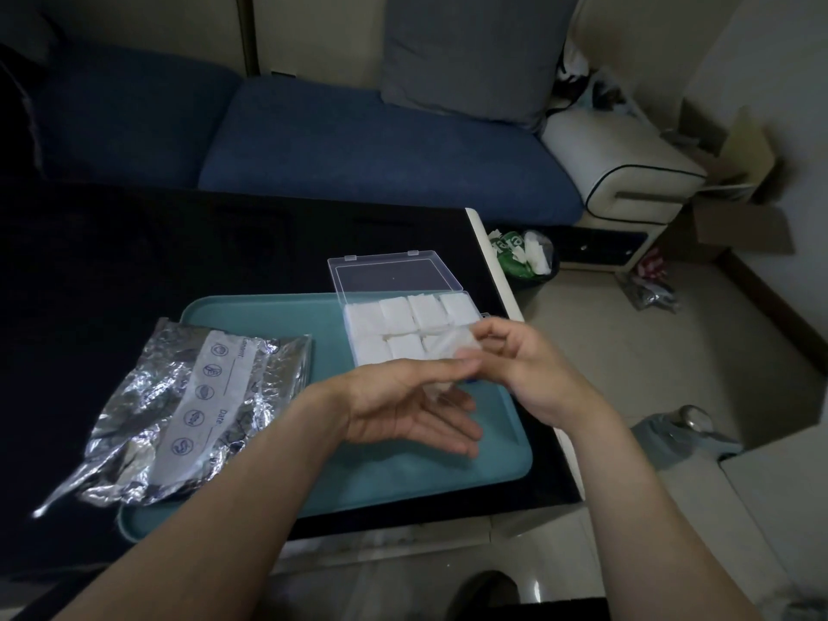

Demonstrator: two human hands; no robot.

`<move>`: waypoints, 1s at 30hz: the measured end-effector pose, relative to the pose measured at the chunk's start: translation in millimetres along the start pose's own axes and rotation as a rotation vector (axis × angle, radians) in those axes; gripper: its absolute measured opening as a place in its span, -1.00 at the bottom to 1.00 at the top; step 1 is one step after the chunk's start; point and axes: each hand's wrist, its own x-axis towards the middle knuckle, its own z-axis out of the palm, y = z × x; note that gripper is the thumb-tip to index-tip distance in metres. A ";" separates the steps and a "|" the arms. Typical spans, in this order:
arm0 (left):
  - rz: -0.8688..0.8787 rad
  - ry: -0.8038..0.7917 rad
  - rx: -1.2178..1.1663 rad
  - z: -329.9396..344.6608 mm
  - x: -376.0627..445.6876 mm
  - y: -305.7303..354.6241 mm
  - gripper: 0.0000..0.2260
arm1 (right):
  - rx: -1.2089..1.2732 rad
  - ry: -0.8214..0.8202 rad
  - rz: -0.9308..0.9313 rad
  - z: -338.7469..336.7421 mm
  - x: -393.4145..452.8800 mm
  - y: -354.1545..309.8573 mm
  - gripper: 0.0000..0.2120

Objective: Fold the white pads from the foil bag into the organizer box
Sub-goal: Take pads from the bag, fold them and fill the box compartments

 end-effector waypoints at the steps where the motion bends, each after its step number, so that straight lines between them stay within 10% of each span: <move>1: -0.012 0.014 0.018 -1.2 -2.5 1.2 -0.30 | 0.104 0.084 0.028 -4.0 3.8 1.7 -0.74; 9: 0.389 0.955 0.718 -16.2 1.1 -5.2 -0.91 | -0.124 0.537 0.068 -4.7 45.9 38.7 -0.69; 21: 0.445 0.983 0.954 -31.7 -3.8 -12.5 -0.91 | -0.764 0.362 0.252 25.9 73.3 35.8 -0.55; 26: 0.486 1.040 0.998 -37.3 -15.8 -2.7 -0.90 | -0.828 0.513 0.106 25.7 71.7 34.8 -0.89; 30: 0.465 1.117 1.038 -50.3 -31.8 2.7 -0.90 | -0.824 0.327 0.109 31.3 67.2 34.7 -0.95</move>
